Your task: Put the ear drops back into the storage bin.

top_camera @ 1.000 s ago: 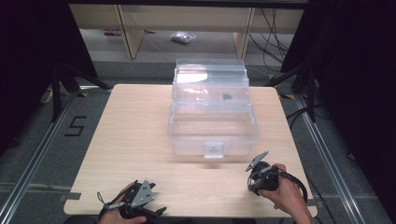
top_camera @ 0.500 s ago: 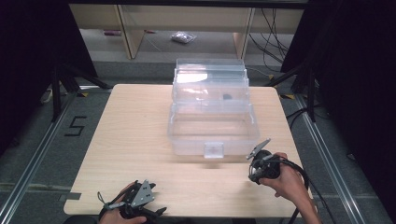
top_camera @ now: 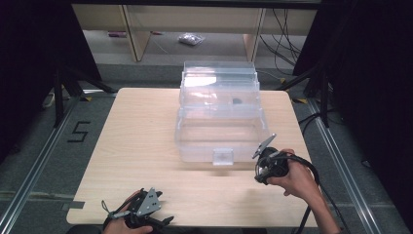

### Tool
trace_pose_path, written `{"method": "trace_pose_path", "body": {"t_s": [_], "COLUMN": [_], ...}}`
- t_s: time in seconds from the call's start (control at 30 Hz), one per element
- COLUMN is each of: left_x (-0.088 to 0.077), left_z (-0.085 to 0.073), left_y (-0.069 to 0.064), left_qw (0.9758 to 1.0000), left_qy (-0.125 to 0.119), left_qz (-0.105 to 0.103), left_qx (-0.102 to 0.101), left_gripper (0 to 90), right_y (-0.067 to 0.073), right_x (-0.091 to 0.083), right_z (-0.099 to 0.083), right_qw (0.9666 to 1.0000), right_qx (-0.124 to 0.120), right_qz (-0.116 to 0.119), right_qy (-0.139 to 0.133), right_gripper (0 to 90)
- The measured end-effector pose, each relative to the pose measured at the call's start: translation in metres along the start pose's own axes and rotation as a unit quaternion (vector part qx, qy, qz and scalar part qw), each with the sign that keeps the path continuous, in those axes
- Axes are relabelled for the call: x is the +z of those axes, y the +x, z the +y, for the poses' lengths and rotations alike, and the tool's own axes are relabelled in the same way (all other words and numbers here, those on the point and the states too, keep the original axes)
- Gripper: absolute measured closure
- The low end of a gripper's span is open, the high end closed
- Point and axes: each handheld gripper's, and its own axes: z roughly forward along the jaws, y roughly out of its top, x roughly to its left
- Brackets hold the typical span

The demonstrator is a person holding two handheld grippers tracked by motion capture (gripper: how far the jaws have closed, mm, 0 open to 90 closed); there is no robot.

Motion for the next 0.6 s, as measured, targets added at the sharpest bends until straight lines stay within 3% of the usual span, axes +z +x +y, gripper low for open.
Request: {"method": "trace_pose_path", "body": {"t_s": [0.2,0.3,0.33,0.37,0.43,0.47,0.53,0.6], "left_x": [0.000,-0.001,-0.001,-0.001,-0.001,0.000,-0.001,0.000], "left_z": [0.000,0.001,0.000,0.000,0.000,0.000,0.001,0.000], "left_y": [-0.001,0.001,0.000,0.001,0.001,0.000,0.001,0.000], "left_qw": [1.0000,0.9999,1.0000,1.0000,1.0000,1.0000,0.9999,1.0000], "left_qy": [0.000,0.000,-0.001,0.001,0.001,0.002,0.000,0.001], "left_qz": [0.000,-0.001,-0.001,0.000,0.000,-0.001,-0.001,-0.001], "left_qx": [0.000,0.010,-0.001,0.005,0.009,-0.001,0.010,0.000], "left_gripper": [15.1,15.1,15.1,15.1,15.1,15.1,15.1,15.1], "right_y": [0.001,0.001,-0.002,0.000,-0.001,-0.002,-0.004,-0.009], "right_x": [-0.009,-0.017,-0.019,-0.021,-0.023,-0.025,-0.028,-0.031], "right_z": [0.007,0.014,0.016,0.017,0.019,0.021,0.024,0.029], "right_qw": [0.9998,0.9997,0.9990,0.9997,0.9996,0.9994,0.9996,0.9995], "right_qx": [-0.018,-0.025,-0.044,-0.022,-0.028,-0.033,-0.029,-0.030], "right_qz": [0.000,0.001,0.000,0.002,0.005,0.004,0.002,0.005], "right_qy": [0.005,0.007,0.002,0.007,0.009,0.007,0.008,0.003], "right_gripper": [60.2,60.2,60.2,60.2,60.2,60.2,60.2,60.2]}}
